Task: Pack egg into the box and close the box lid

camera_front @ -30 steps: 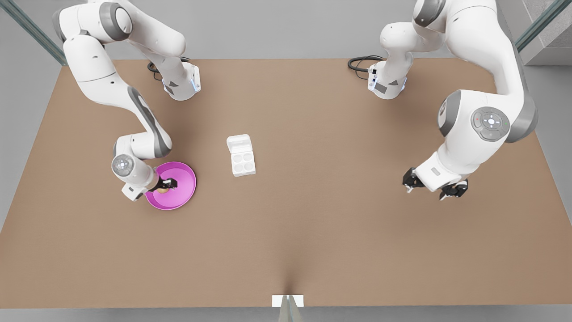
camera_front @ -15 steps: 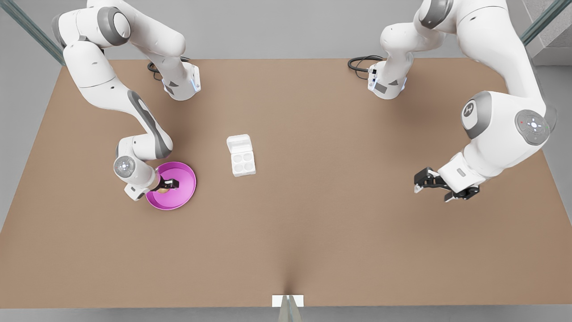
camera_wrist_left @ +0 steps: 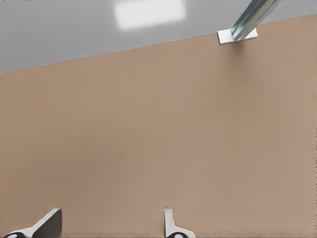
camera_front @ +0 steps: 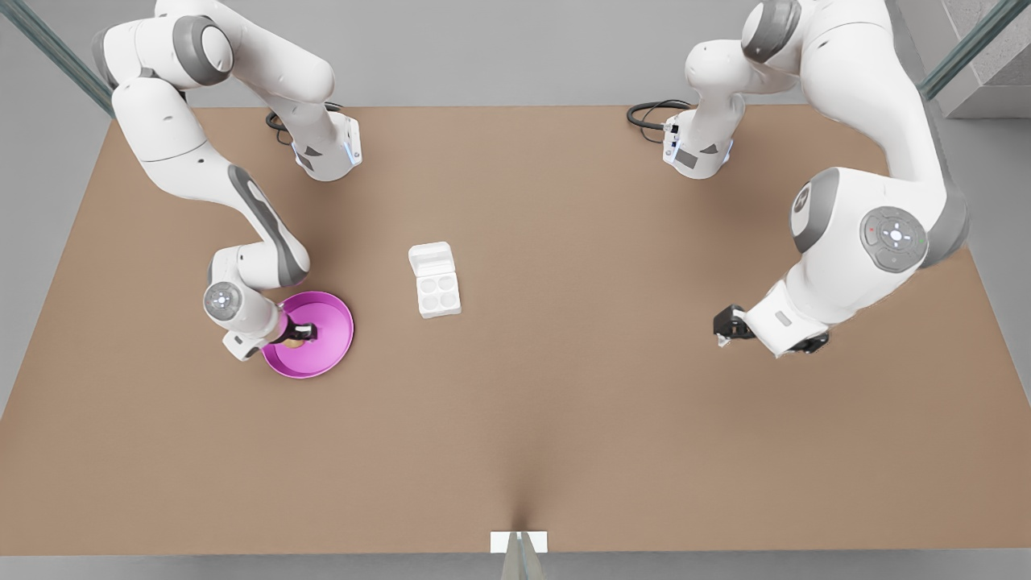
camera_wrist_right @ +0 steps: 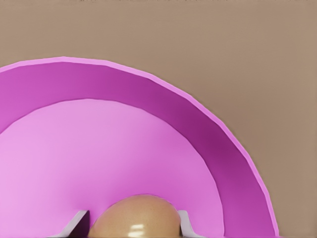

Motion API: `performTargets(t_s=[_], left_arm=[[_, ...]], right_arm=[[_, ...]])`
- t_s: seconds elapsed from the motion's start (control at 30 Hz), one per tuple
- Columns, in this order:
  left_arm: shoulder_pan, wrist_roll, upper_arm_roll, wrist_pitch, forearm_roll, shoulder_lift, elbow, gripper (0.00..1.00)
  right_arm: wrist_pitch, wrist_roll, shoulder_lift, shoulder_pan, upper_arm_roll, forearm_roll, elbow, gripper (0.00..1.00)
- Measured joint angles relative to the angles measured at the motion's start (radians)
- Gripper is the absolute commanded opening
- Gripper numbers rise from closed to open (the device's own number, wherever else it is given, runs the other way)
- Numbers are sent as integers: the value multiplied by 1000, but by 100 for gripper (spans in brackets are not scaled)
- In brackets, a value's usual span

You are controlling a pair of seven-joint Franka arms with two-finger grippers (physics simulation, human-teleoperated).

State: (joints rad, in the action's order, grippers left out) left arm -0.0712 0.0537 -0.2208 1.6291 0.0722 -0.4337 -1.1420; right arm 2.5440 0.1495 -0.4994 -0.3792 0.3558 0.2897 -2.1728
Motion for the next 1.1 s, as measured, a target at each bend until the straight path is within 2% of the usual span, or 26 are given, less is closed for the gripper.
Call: performTargets(t_s=[0.43, 0.53, 0.63, 0.7, 0.83, 0.93, 1.1], left_arm=[[-29, 104, -4, -55, 38, -8, 6, 100], [-31, 119, -4, -57, 38, -9, 6, 100], [-38, 131, -4, -56, 39, -16, 6, 100], [-39, 138, -4, -55, 39, -17, 5, 100], [-37, 150, -3, -54, 39, -16, 5, 100], [-40, 157, -3, -53, 39, -19, 5, 100], [-40, 167, -3, -51, 39, -19, 5, 100]], right_arm=[[-25, -5, 39, 9, 31, -23, 18, 62], [-70, 0, 53, 70, 51, -67, 77, 62], [-118, 16, 75, 207, 42, -150, 110, 62], [-151, 33, 81, 355, -25, -211, 138, 62], [-217, 72, 74, 693, -224, -322, 213, 63], [-261, 107, 50, 873, -342, -386, 272, 63], [-303, 167, 53, 977, -370, -439, 266, 63]])
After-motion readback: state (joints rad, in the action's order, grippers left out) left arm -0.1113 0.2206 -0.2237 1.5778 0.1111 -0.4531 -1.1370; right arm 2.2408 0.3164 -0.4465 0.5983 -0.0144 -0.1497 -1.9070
